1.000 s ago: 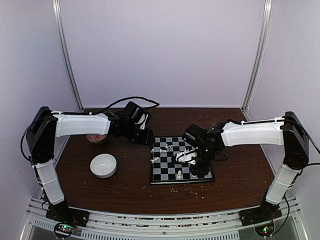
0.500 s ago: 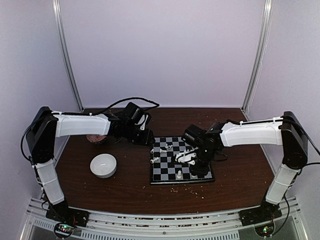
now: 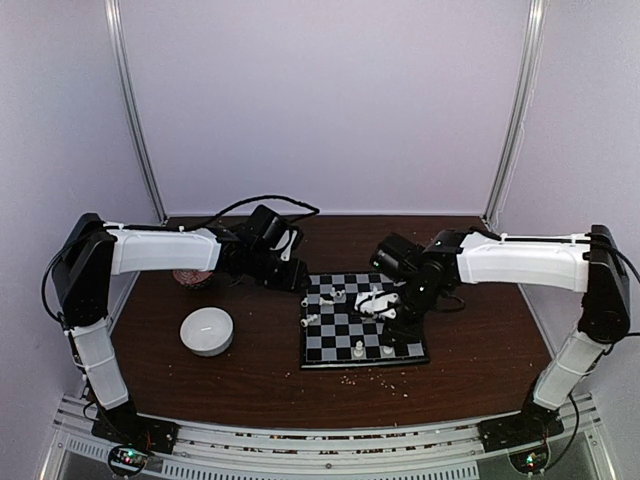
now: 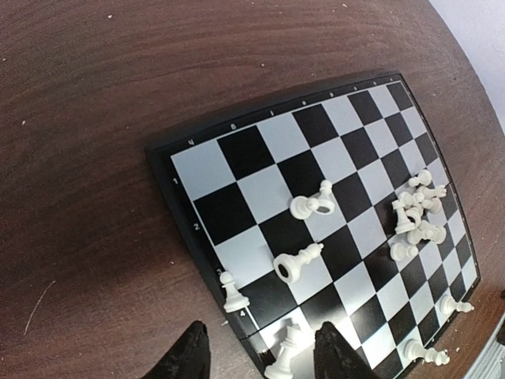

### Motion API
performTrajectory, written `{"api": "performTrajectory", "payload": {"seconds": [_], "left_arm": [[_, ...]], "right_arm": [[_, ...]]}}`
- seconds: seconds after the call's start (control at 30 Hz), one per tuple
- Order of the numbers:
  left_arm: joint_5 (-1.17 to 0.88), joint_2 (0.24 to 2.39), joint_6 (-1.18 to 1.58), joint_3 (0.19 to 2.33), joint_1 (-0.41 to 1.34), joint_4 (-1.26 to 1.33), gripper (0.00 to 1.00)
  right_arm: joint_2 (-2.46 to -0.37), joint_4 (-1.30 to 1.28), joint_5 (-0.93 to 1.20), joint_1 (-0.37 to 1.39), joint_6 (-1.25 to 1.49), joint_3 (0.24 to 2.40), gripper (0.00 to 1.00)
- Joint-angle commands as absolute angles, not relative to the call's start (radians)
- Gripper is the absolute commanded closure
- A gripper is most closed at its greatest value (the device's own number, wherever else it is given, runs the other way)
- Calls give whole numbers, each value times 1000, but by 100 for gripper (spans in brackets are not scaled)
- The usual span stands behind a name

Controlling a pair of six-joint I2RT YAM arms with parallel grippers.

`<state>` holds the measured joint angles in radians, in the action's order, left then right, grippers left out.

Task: Set up the chess pieces on the board
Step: Place the bishop on f1, then pick up the king from the chessboard.

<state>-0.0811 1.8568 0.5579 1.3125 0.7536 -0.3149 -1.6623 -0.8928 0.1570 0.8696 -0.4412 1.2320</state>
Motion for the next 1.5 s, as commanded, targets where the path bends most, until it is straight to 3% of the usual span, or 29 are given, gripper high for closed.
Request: {"api": "performTrajectory", "payload": {"seconds": [0.0, 0.37, 0.57, 0.9, 1.47], "left_arm": [[-133, 1810, 475, 1300, 749, -299, 54], [-188, 1785, 209, 1325, 785, -512, 54], [-143, 1843, 110, 1354, 836, -588, 59], [-74, 1959, 89, 1459, 877, -656, 53], [-24, 2062, 81, 1537, 876, -709, 67]], "right_arm": [[-1551, -978, 195, 812, -449, 1318, 57], [-1466, -845, 412, 558, -367, 1247, 59], [-1465, -808, 410, 548, -380, 1197, 59], [-1464, -803, 431, 549, -379, 1186, 59], [-1467, -798, 438, 547, -378, 1175, 59]]}}
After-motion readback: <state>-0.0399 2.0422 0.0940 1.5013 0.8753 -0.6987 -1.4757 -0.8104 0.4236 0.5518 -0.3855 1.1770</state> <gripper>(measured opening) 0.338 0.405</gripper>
